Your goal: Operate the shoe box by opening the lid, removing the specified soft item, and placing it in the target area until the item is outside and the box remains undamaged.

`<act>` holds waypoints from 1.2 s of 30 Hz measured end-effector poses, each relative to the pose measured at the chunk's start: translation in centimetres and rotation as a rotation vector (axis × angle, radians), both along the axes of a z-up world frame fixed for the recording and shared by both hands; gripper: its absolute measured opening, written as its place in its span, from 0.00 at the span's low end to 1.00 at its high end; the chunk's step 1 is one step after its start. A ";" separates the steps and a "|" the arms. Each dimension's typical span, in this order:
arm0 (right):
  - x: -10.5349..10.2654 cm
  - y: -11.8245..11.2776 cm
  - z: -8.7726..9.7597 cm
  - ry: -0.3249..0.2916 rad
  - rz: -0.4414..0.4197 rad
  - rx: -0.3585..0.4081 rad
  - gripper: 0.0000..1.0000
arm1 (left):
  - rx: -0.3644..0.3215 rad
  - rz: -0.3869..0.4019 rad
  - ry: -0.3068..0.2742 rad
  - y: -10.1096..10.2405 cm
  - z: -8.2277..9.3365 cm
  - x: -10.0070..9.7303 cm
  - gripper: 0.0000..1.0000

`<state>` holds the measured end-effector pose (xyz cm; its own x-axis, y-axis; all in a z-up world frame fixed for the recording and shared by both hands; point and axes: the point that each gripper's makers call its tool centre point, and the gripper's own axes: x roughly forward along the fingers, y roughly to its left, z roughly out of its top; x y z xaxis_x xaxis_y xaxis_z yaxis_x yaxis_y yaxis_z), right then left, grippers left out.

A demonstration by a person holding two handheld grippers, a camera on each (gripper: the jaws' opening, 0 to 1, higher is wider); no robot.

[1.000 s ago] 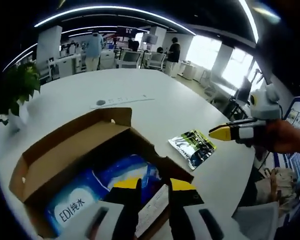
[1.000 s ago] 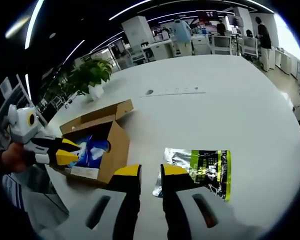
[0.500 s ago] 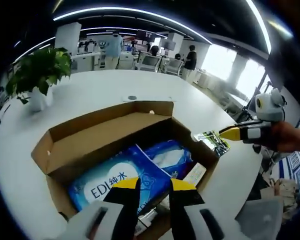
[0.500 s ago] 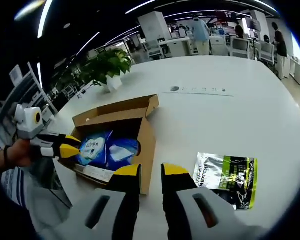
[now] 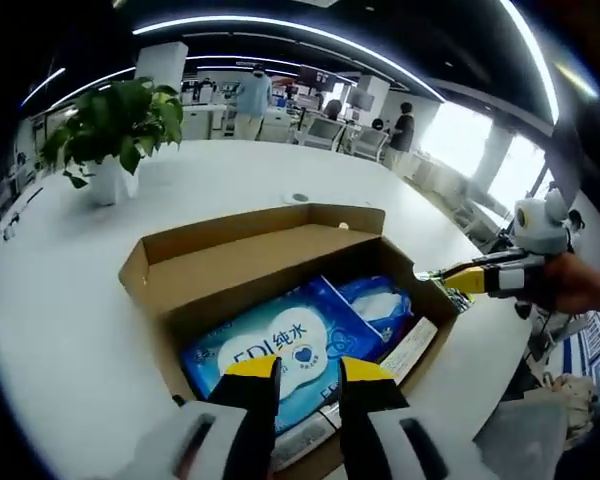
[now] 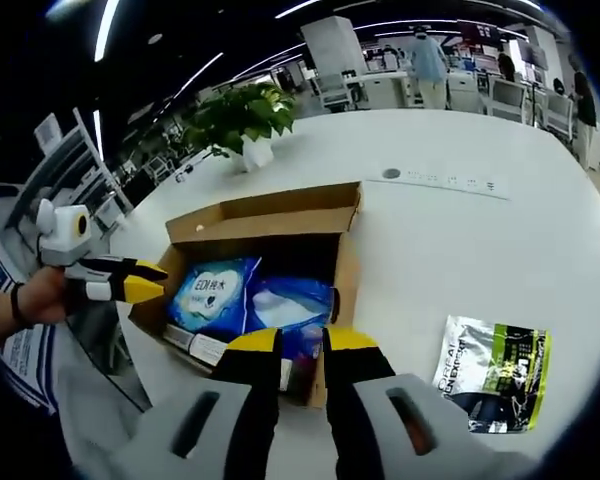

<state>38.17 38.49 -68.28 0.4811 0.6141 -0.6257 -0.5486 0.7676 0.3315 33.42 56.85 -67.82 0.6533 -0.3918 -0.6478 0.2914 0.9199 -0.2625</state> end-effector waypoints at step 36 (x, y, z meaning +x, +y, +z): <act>-0.1 9.7 -3.4 0.080 0.176 -0.003 0.15 | -0.052 0.144 0.007 6.2 0.6 -2.6 0.23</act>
